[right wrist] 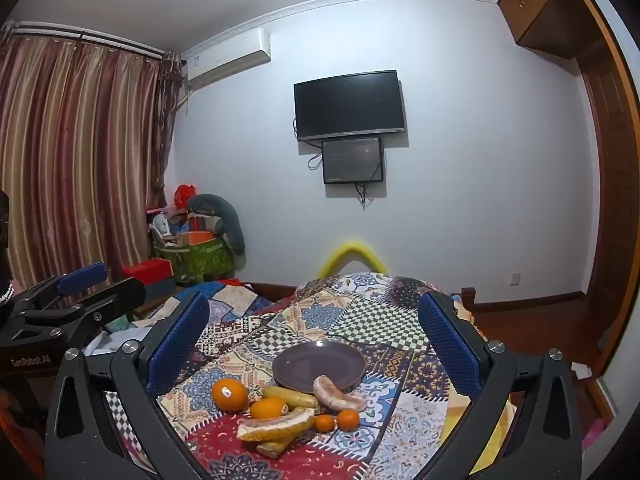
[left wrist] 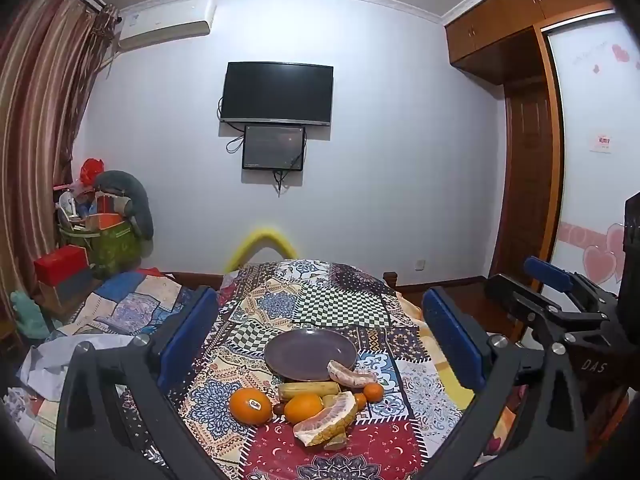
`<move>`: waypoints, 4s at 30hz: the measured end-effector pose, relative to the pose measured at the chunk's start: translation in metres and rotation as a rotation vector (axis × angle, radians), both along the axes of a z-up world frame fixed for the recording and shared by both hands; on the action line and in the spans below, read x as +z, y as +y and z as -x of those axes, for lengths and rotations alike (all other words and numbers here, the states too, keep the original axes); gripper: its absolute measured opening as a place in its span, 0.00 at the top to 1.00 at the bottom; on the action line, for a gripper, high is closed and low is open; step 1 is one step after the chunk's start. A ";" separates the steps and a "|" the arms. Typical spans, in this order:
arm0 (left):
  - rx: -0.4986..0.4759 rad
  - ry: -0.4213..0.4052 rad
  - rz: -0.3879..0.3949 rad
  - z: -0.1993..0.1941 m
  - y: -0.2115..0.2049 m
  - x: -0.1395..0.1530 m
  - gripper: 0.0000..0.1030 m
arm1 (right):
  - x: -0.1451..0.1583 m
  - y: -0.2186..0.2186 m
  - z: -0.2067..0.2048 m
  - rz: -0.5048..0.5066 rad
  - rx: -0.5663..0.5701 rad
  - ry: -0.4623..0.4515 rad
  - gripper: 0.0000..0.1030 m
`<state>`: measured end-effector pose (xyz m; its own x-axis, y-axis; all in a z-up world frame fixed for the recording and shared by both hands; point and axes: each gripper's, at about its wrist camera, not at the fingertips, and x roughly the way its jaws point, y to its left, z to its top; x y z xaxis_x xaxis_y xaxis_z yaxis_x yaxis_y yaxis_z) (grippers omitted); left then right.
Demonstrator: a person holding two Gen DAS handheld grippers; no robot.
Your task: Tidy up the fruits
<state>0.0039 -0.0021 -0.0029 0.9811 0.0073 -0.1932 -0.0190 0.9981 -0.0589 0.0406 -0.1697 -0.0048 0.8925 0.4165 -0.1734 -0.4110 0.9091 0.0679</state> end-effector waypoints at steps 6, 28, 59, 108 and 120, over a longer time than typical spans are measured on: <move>-0.002 -0.001 0.002 0.000 0.001 -0.002 0.00 | 0.002 0.001 0.002 0.002 0.002 -0.004 0.00; -0.005 -0.007 0.001 0.000 0.000 0.000 0.00 | 0.002 0.004 0.001 0.001 0.003 -0.006 0.00; -0.009 -0.008 0.002 -0.001 -0.003 0.003 0.00 | 0.000 0.002 0.000 -0.009 0.005 -0.006 0.00; 0.120 0.603 0.163 -0.167 0.089 -0.197 0.15 | -0.170 0.029 -0.174 0.192 0.088 0.573 0.10; 0.112 0.671 0.176 -0.184 0.096 -0.227 0.19 | -0.199 0.054 -0.211 0.249 0.195 0.654 0.26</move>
